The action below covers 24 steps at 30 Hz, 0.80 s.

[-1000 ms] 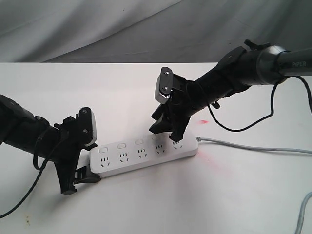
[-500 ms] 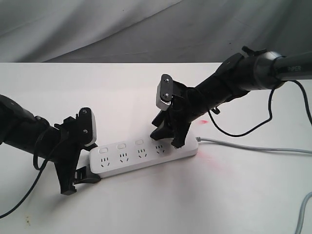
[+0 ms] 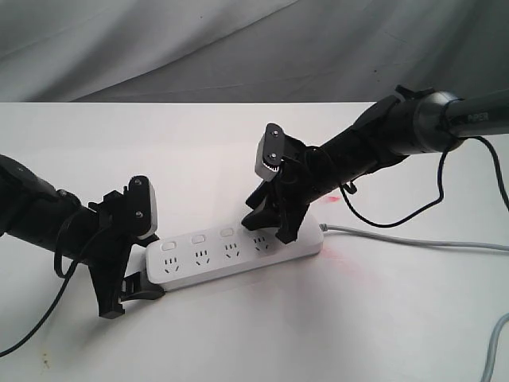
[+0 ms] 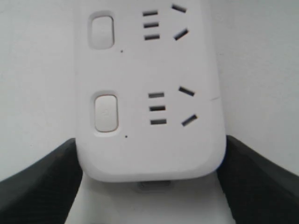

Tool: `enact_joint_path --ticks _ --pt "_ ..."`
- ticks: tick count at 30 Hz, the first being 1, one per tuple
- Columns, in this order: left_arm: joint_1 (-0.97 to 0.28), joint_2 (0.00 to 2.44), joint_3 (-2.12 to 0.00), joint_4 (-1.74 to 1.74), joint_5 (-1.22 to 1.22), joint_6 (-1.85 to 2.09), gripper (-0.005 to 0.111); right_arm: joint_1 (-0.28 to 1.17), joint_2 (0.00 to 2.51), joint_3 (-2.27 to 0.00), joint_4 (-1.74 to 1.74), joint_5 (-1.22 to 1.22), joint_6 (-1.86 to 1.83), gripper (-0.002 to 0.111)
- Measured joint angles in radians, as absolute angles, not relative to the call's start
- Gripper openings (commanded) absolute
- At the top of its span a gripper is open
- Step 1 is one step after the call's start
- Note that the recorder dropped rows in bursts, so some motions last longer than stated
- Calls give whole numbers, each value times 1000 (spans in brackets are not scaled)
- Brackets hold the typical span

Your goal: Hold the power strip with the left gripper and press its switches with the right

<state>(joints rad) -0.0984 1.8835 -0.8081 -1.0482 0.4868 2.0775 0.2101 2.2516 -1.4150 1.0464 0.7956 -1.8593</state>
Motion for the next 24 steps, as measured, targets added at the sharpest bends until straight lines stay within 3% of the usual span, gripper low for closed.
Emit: enact_joint_path --ticks 12,24 --pt "-98 1884 -808 -1048 489 2079 57 194 2102 -1390 939 763 -1857 41" --pt "-98 1884 -808 -1048 489 2079 57 155 2130 -1385 925 755 -1856 41"
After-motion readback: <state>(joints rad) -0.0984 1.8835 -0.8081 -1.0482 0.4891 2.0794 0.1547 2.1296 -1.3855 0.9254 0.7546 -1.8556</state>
